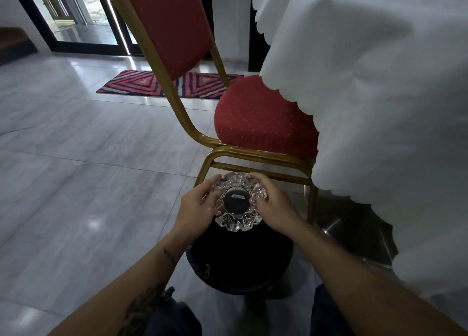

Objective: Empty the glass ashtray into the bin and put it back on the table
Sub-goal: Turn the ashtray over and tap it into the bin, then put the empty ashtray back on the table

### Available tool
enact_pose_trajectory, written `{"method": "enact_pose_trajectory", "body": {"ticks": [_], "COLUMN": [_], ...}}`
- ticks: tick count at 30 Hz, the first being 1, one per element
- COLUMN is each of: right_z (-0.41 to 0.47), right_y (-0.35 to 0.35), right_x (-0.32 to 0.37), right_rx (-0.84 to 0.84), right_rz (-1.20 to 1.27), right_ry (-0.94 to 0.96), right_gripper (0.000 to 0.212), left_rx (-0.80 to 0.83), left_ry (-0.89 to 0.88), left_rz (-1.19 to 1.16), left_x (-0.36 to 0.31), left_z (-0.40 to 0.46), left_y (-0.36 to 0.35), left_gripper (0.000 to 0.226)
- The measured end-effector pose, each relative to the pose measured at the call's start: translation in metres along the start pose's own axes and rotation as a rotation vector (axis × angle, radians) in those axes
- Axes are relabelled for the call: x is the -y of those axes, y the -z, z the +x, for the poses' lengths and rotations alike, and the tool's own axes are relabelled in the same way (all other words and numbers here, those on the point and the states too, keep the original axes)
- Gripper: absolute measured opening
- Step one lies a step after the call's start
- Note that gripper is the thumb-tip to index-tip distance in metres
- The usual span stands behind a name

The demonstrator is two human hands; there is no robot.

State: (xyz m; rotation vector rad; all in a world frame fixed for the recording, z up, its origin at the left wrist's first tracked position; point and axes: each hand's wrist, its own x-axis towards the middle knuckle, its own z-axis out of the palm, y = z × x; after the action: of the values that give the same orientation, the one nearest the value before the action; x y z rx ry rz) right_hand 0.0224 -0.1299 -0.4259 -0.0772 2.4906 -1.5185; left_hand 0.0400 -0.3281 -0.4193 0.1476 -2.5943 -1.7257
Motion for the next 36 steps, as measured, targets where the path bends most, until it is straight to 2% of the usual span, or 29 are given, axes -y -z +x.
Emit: {"method": "enact_pose_trajectory", "body": {"ticks": [3, 7, 15, 18, 23, 32, 36], "right_z": [0.007, 0.019, 0.033, 0.017, -0.015, -0.076, -0.098], "right_y": [-0.005, -0.011, -0.015, -0.009, 0.025, 0.126, 0.171], "right_x": [-0.003, -0.001, 0.044, 0.091, 0.191, 0.375, 0.418], "right_rx": [-0.006, -0.012, -0.098, -0.135, -0.103, -0.076, -0.128], "right_rz": [0.037, 0.052, 0.141, 0.165, 0.174, 0.186, 0.166], "right_ry": [-0.078, -0.135, -0.097, -0.095, -0.126, -0.15, -0.161], "right_gripper": [0.06, 0.062, 0.053, 0.05, 0.048, 0.035, 0.045], "left_rx": [-0.074, -0.084, -0.164, -0.179, -0.15, -0.087, -0.043], "left_ry": [0.041, 0.094, 0.175, 0.196, 0.222, 0.189, 0.118], "left_rz": [0.065, 0.092, 0.069, 0.074, 0.106, 0.09, 0.084], "left_x": [-0.002, 0.0, -0.035, -0.077, -0.164, -0.352, -0.409], "left_z": [0.003, 0.014, 0.026, 0.015, 0.001, -0.025, -0.026], "left_y": [-0.005, -0.005, 0.029, 0.057, 0.109, 0.184, 0.194], "left_gripper": [0.036, 0.036, 0.034, 0.033, 0.032, 0.03, 0.03]}}
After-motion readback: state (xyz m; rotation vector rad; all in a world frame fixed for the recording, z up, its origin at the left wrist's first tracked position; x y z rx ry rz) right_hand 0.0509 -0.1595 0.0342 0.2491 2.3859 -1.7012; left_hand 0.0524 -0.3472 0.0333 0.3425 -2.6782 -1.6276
